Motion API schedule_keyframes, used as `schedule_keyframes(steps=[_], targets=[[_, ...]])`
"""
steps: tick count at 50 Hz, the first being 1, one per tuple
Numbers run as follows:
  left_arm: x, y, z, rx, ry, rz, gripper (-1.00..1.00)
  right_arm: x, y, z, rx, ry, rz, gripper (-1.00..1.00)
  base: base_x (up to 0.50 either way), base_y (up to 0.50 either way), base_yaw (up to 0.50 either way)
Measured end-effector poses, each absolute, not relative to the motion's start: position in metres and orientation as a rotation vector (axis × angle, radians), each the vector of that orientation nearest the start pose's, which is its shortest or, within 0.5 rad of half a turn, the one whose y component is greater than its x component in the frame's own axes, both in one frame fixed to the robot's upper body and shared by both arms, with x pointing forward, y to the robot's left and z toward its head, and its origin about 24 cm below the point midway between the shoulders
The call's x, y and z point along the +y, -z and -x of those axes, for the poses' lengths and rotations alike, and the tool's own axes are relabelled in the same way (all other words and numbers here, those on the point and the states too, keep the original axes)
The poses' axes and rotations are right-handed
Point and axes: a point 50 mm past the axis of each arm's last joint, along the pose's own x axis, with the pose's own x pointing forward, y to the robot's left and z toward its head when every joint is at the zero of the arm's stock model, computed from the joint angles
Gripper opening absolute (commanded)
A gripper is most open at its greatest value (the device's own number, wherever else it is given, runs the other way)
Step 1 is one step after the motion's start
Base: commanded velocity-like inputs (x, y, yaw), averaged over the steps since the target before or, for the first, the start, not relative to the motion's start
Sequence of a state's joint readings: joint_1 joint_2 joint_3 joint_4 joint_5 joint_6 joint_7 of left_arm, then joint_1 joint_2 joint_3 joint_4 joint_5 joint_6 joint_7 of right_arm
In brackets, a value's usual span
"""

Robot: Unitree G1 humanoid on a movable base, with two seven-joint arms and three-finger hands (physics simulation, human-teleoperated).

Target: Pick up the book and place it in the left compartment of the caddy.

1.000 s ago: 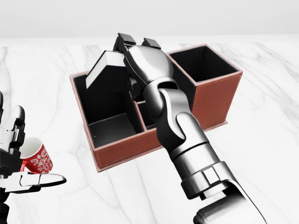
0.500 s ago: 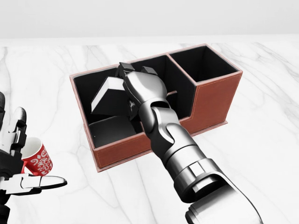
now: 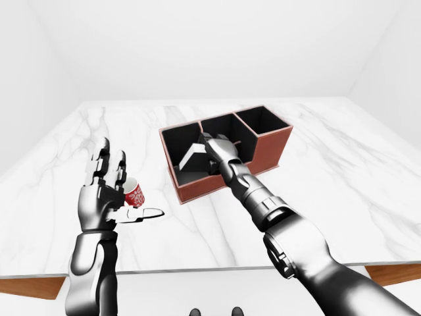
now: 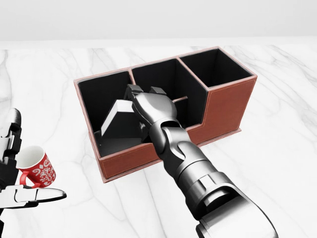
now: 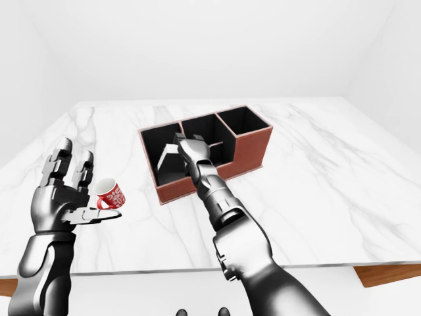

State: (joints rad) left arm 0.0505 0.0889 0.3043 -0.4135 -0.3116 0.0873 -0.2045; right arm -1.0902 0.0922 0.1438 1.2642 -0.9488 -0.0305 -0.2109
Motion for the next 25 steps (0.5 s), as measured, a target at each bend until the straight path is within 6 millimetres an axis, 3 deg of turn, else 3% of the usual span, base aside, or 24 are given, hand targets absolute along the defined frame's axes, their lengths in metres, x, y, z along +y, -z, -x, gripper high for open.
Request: schedule_keyframes(steps=[25], targets=[[0.2185, -0.1290, -0.2222, -0.354, -0.011, 0.119, 1.00, -0.0209, -0.0993, -0.3876, -0.173, -0.350, 1.239, -1.00, 0.00, 0.00, 0.00]])
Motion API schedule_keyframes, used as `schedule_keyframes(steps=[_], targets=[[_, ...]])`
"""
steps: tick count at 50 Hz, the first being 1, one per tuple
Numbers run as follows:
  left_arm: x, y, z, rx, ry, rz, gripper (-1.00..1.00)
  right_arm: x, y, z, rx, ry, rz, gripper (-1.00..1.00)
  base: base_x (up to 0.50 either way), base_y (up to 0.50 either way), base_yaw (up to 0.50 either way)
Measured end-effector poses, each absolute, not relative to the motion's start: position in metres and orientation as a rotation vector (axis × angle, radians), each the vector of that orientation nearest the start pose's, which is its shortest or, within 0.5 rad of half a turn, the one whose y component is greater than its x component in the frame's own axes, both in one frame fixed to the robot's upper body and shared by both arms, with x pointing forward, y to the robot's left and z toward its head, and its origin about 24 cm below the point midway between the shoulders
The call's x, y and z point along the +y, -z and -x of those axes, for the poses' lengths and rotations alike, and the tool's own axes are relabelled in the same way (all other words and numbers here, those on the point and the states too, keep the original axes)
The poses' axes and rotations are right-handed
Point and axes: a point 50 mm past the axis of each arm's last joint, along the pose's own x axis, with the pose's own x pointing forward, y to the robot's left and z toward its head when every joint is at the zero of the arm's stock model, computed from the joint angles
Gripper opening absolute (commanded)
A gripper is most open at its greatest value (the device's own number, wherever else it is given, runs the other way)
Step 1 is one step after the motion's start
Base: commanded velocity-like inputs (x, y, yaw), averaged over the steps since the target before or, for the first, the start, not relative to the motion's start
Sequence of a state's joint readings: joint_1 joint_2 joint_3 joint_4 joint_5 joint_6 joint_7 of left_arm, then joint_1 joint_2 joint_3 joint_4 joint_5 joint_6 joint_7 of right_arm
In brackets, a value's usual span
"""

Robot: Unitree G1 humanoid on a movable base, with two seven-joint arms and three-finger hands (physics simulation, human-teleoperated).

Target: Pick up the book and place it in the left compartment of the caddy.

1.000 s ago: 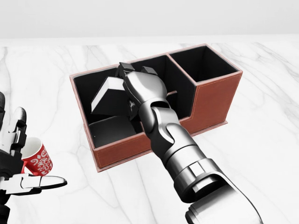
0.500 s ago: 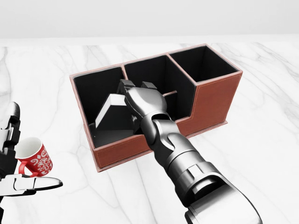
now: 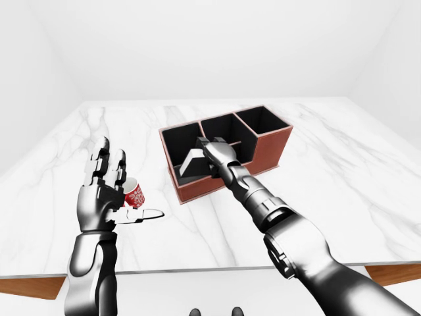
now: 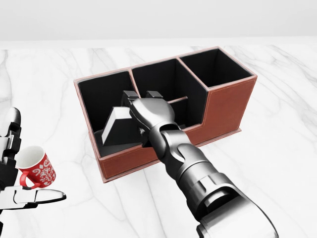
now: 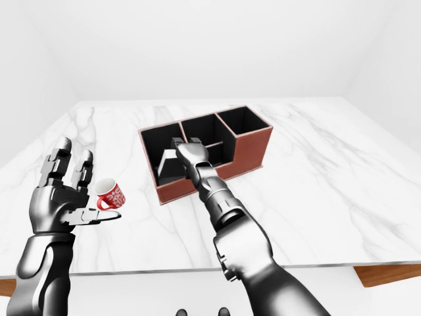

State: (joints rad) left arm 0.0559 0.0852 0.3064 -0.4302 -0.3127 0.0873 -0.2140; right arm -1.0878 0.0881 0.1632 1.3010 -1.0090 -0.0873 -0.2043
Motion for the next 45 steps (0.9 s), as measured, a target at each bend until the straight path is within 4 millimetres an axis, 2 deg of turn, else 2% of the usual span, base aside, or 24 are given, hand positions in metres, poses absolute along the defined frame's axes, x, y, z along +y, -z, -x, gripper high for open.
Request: schedule_keyframes(steps=[4, 5, 6, 9, 10, 12, 13, 16, 17, 19, 20, 24, 45], targets=[[0.218, -0.129, -0.222, -0.354, -0.010, 0.118, 1.00, -0.022, -0.099, -0.388, -0.175, -0.350, 1.251, -1.00, 0.00, 0.00, 0.00], [0.218, -0.129, -0.222, -0.354, -0.010, 0.118, 1.00, -0.022, -0.099, -0.388, -0.175, -0.349, 1.254, -0.82, 0.00, 0.00, 0.00], [0.218, -0.129, -0.222, -0.354, -0.010, 0.118, 1.00, -0.022, -0.099, -0.388, -0.177, -0.348, 1.257, -0.82, 0.00, 0.00, 0.00], [0.218, -0.129, -0.222, -0.354, -0.009, 0.118, 1.00, -0.022, -0.100, -0.388, -0.187, -0.342, 1.267, -0.33, 0.00, 0.00, 0.00], [0.218, -0.129, -0.222, -0.354, -0.009, 0.117, 1.00, -0.022, -0.101, -0.389, -0.192, -0.336, 1.266, -0.06, 0.00, 0.00, 0.00], [0.218, -0.129, -0.222, -0.353, -0.008, 0.117, 1.00, -0.022, -0.104, -0.389, -0.201, -0.327, 1.263, 0.04, 0.00, 0.00, 0.00], [0.218, -0.129, -0.222, -0.353, -0.008, 0.117, 1.00, -0.022, -0.104, -0.389, -0.203, -0.325, 1.263, 0.18, 0.00, 0.00, 0.00], [0.218, -0.129, -0.222, -0.353, -0.008, 0.117, 1.00, -0.022, -0.106, -0.390, -0.212, -0.316, 1.262, 0.39, 0.00, 0.00, 0.00], [0.218, -0.129, -0.222, -0.353, -0.008, 0.117, 1.00, -0.022, -0.107, -0.390, -0.215, -0.313, 1.261, 0.54, 0.00, 0.00, 0.00], [0.218, -0.129, -0.222, -0.353, -0.007, 0.117, 1.00, -0.022, -0.108, -0.390, -0.220, -0.307, 1.260, 0.62, 0.00, 0.00, 0.00], [0.218, -0.129, -0.222, -0.353, -0.007, 0.117, 1.00, -0.022, -0.108, -0.390, -0.223, -0.304, 1.259, 0.76, 0.00, 0.00, 0.00], [0.218, -0.129, -0.222, -0.354, -0.007, 0.116, 1.00, -0.022, -0.110, -0.391, -0.229, -0.297, 1.258, 0.98, 0.00, 0.00, 0.00], [0.217, -0.129, -0.222, -0.353, -0.004, 0.114, 1.00, -0.022, -0.114, -0.392, -0.238, -0.280, 1.239, 1.00, 0.00, 0.00, 0.00]])
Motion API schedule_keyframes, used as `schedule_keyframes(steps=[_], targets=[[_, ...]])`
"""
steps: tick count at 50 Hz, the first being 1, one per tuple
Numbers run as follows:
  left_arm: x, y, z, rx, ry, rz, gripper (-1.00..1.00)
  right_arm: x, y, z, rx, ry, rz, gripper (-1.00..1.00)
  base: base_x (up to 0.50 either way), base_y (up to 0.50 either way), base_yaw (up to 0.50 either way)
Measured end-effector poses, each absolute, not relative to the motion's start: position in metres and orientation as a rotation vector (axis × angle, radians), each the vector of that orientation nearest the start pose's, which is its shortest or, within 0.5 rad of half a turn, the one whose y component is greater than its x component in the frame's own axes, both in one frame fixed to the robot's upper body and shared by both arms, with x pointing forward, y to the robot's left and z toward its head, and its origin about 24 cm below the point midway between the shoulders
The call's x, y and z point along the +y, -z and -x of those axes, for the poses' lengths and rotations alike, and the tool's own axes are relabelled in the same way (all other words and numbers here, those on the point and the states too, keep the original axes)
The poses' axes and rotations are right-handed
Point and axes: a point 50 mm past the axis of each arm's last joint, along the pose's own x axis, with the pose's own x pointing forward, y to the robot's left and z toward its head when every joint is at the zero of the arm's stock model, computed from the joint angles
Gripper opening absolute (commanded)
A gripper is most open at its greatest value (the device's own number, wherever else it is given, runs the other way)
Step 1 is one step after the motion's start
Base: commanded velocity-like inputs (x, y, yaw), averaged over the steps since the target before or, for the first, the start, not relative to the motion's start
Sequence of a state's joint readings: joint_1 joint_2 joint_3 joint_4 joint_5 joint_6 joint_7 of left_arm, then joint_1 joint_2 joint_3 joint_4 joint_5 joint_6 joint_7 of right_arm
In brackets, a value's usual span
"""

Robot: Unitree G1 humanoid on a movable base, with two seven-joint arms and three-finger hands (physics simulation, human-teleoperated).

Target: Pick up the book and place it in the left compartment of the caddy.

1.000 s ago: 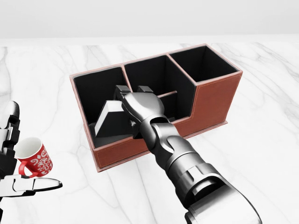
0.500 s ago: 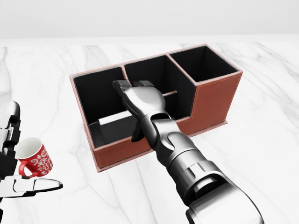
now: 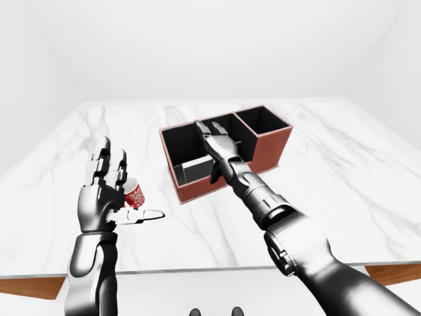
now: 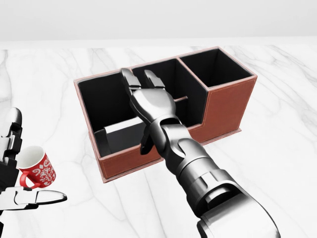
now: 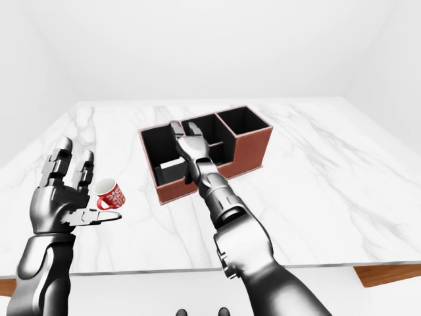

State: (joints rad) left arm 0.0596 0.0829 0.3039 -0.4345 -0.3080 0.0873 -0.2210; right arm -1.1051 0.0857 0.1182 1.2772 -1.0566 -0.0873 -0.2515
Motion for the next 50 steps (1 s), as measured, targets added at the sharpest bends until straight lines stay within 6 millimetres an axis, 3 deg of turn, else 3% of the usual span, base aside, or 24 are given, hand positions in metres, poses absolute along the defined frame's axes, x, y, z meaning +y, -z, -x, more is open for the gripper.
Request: schedule_keyframes(steps=[9, 16, 22, 28, 33, 50], targets=[[0.217, -0.128, -0.222, -0.349, 0.000, 0.111, 1.00, -0.026, -0.126, -0.397, -0.234, -0.226, 1.138, 1.00, 0.00, 0.00, 0.00], [0.215, -0.125, -0.224, -0.334, 0.006, 0.109, 1.00, -0.042, -0.157, -0.403, -0.216, -0.140, 1.014, 1.00, 0.00, 0.00, 0.00], [0.212, -0.120, -0.225, -0.311, 0.011, 0.105, 1.00, -0.059, -0.188, -0.395, -0.286, -0.103, 0.868, 1.00, 0.00, 0.00, 0.00], [0.207, -0.117, -0.225, -0.296, 0.025, 0.098, 1.00, -0.077, -0.215, -0.372, -0.430, -0.090, 0.768, 1.00, 0.00, 0.00, 0.00], [0.202, -0.116, -0.223, -0.289, 0.041, 0.089, 1.00, -0.095, -0.223, -0.344, -0.523, -0.070, 0.721, 1.00, 0.00, 0.00, 0.00], [0.194, -0.126, -0.205, -0.335, 0.071, 0.071, 1.00, -0.158, -0.212, -0.260, -0.631, 0.042, 0.481, 1.00, 0.00, 0.00, 0.00]])
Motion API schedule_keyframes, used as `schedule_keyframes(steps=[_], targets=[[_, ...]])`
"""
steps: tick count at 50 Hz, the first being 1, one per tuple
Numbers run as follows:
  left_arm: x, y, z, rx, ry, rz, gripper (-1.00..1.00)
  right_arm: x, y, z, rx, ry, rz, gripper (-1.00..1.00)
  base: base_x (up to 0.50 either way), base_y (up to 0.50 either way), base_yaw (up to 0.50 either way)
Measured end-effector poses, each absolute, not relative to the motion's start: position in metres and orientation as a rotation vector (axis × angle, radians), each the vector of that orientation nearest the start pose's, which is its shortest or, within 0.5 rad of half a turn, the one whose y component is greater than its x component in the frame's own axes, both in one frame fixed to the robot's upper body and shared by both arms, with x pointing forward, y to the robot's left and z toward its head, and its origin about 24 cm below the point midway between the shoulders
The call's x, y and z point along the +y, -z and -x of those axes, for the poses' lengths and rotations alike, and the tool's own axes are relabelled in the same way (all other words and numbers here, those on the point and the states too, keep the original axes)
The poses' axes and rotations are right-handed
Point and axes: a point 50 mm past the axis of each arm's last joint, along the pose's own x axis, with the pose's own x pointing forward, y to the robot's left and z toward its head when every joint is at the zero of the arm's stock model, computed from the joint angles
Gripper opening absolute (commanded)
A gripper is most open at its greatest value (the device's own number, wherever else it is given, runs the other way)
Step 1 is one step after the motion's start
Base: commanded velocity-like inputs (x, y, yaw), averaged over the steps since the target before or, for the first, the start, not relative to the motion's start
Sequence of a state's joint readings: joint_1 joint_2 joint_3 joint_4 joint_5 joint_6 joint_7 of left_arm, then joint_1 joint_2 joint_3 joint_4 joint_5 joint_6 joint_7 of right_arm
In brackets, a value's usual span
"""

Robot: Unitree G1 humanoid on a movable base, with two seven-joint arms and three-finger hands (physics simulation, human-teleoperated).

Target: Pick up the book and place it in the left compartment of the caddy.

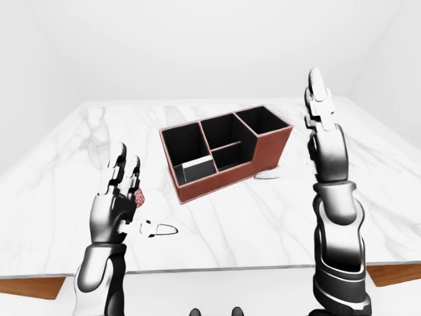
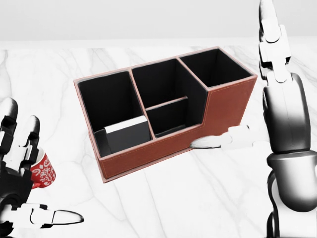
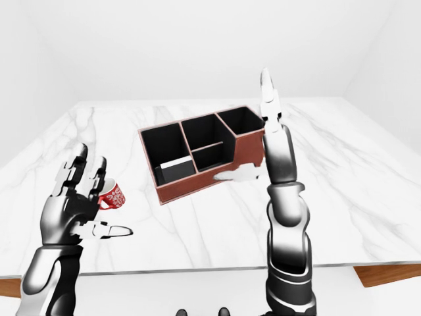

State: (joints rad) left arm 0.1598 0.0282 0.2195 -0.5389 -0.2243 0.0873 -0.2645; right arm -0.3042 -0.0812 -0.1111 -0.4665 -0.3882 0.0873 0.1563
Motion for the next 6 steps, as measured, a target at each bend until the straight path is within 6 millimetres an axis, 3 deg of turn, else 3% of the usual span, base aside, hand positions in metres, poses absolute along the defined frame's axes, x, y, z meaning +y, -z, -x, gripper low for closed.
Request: schedule_keyframes(steps=[6], targets=[[0.194, -0.131, -0.197, -0.357, 0.070, 0.064, 1.00, -0.173, -0.204, -0.238, -0.630, 0.069, 0.368, 1.00, 0.00, 0.00, 0.00]])
